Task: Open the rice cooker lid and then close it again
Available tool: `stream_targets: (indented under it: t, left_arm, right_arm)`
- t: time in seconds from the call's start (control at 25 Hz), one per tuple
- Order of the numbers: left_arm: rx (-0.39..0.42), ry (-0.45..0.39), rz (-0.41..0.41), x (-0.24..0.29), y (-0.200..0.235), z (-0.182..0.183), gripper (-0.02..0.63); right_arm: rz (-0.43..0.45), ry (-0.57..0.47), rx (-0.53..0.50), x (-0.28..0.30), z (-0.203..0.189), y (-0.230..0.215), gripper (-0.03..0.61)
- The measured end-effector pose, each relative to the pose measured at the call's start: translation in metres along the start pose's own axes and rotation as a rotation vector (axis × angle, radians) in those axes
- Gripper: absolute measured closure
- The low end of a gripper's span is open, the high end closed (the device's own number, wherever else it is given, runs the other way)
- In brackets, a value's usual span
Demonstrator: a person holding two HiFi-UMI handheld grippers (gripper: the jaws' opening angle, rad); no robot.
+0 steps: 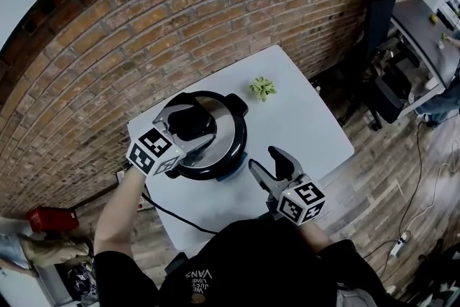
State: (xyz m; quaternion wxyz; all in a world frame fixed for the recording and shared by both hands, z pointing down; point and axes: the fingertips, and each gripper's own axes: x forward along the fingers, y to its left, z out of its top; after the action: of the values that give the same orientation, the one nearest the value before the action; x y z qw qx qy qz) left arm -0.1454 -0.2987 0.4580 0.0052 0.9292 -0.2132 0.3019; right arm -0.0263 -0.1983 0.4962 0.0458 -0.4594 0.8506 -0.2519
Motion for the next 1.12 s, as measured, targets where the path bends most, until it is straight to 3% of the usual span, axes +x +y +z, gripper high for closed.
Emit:
stream_targets:
  t: [0.32,0.64,1.12]
  left_arm:
    - [0.006,-0.003,0.0,-0.002,-0.001,0.0,0.302]
    - [0.051,-0.019,-0.061,-0.003,-0.002,0.0,0.305]
    - [0.288,-0.057,-0.369,-0.006,-0.021,0.005,0.31]
  right_arm:
    - [-0.003,0.012,0.001,0.0,-0.001,-0.002,0.307]
    - [-0.017,0.016,0.009,0.002,-0.001,-0.012,0.307]
    - [-0.028,0.041,0.007,0.007,0.001,-0.025,0.308]
